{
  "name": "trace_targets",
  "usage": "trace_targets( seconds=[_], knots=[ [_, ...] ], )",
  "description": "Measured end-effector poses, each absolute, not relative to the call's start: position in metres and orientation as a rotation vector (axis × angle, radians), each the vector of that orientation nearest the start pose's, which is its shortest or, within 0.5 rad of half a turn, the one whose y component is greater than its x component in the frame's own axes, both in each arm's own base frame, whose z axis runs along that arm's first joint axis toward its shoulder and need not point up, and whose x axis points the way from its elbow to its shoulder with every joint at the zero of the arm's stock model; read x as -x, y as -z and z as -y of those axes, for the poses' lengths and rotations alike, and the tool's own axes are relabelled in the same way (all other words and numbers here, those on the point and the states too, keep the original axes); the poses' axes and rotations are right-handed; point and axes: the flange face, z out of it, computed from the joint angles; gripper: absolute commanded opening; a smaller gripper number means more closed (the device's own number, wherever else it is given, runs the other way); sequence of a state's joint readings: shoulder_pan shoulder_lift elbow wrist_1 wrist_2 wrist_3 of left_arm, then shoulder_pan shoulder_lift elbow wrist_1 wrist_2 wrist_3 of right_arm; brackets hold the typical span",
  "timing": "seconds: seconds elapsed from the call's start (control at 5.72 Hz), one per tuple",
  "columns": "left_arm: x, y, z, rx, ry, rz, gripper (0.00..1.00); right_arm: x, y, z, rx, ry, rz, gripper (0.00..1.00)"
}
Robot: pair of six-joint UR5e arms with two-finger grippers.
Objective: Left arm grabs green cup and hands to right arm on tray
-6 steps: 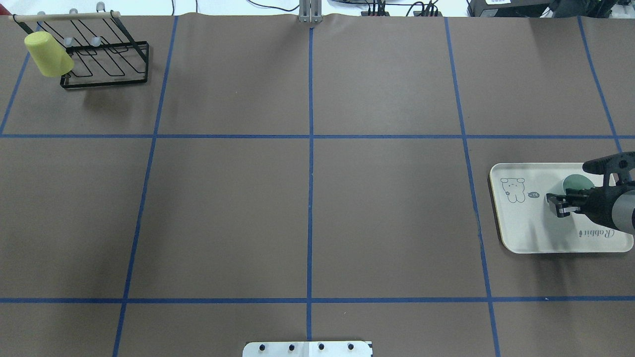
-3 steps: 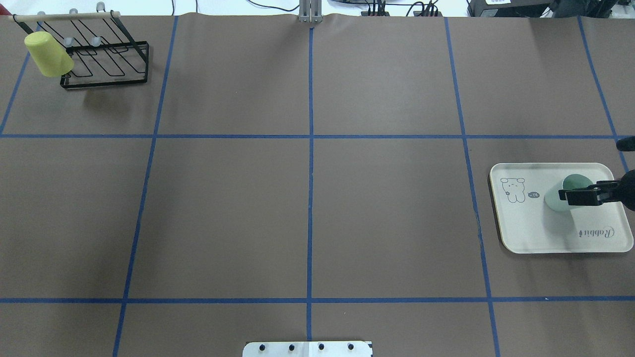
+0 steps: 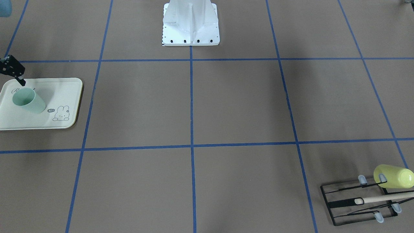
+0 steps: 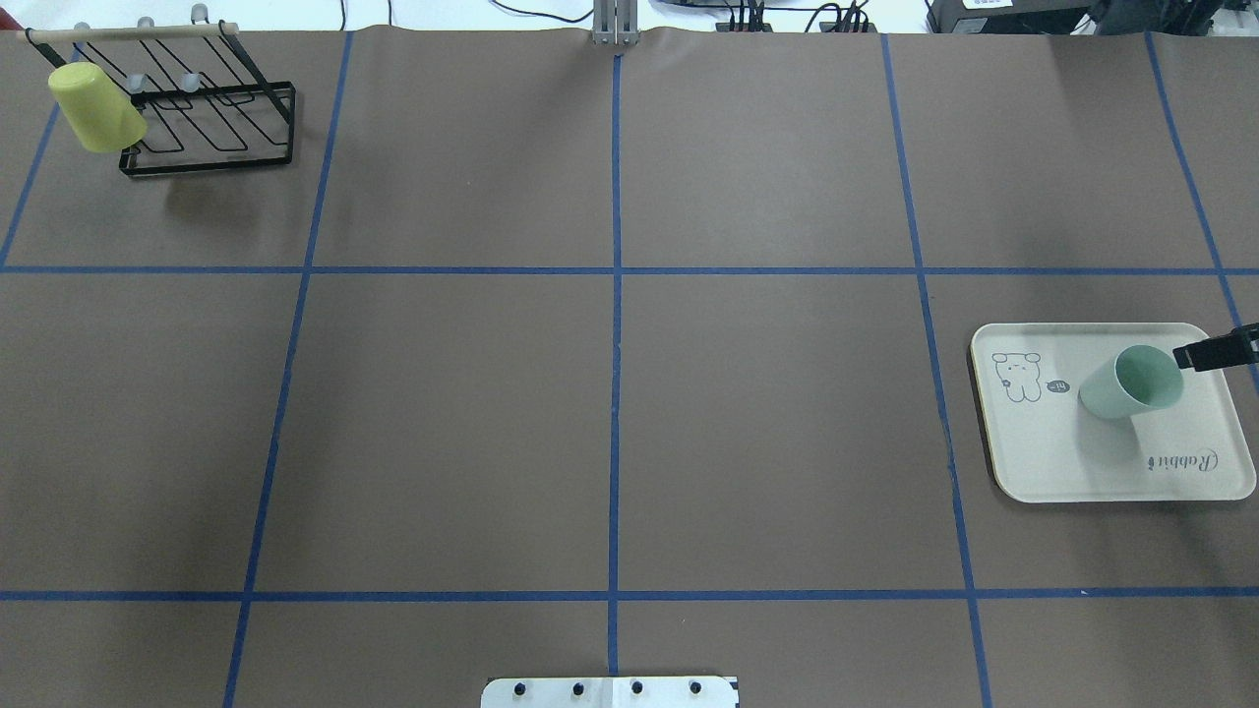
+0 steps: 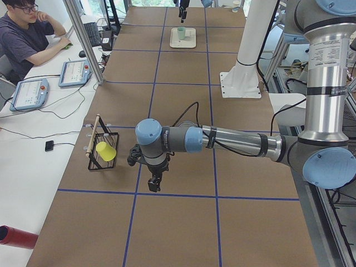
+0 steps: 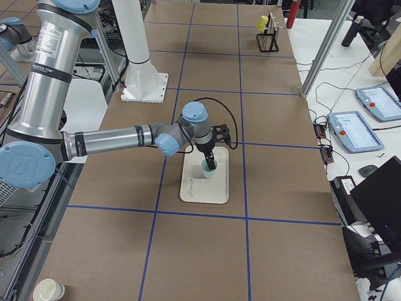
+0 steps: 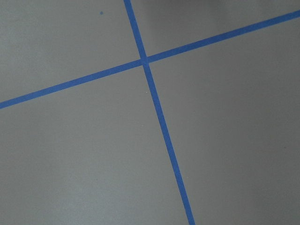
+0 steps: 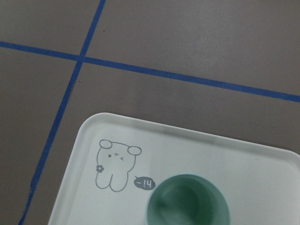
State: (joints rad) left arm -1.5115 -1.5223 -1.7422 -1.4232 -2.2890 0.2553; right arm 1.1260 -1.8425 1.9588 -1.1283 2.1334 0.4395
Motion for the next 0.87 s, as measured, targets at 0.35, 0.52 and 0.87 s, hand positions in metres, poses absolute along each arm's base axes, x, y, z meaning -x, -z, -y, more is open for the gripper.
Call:
trace_targets(
  seconds=[0.35, 0.52, 0.87],
  knots=[
    [0.040, -0.628, 0.469, -0.024, -0.285, -0.721, 1.00, 0.066, -0.576, 0.400, -0.112, 0.209, 0.661, 0.99],
    [0.040, -0.637, 0.467, -0.008, -0.280, -0.719, 1.00, 0.041, -0.589, 0.399, -0.059, 0.221, 0.635, 0.99],
    [0.041, -0.649, 0.466, 0.018, -0.266, -0.720, 1.00, -0.029, -0.605, 0.384, 0.011, 0.144, 0.700, 1.00]
  ],
)
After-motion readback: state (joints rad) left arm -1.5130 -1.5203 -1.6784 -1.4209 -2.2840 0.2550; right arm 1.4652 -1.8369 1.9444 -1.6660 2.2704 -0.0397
